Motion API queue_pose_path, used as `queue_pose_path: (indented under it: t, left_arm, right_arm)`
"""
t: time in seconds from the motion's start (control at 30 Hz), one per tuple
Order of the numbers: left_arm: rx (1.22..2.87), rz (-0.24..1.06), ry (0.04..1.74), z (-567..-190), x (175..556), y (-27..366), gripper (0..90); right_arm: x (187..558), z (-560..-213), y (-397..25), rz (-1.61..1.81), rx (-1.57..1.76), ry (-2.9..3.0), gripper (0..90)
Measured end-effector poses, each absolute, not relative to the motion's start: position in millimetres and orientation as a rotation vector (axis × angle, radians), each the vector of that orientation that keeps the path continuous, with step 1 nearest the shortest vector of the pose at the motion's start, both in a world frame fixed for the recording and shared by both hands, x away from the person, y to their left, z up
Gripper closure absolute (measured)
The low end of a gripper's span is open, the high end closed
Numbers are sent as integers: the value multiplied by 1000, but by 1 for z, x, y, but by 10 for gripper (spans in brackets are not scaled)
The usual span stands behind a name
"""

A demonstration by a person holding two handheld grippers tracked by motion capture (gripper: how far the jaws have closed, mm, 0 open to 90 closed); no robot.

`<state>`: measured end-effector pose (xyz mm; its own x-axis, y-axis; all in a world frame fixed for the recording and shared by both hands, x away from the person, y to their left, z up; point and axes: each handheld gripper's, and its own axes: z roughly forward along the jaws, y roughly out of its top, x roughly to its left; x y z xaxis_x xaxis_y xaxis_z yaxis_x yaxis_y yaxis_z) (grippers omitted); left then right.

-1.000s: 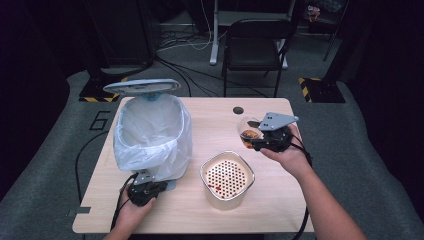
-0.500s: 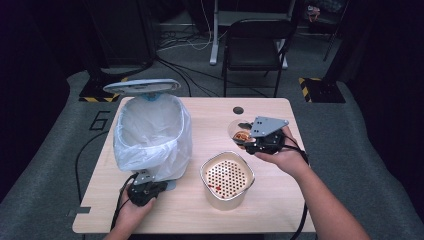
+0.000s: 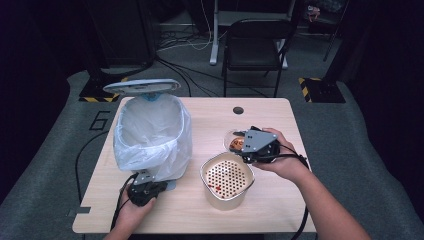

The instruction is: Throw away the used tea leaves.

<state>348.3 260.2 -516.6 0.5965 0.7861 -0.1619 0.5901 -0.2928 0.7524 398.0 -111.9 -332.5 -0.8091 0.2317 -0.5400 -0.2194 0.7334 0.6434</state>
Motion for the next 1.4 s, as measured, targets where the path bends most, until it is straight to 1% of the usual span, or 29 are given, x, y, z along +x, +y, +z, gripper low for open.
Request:
queue_pose_path:
  t: [0.63, 1.07, 1.4]
  left_arm:
    - [2004, 303, 1091, -517, 348, 260, 900]
    - [2003, 303, 1092, -517, 348, 260, 900]
    - [2003, 303, 1092, -517, 348, 260, 900]
  right_arm:
    - [381, -343, -101, 751, -183, 2268, 499]
    - [371, -345, -95, 629, -281, 2249, 500]
    - [359, -351, -82, 457, -440, 2185, 501]
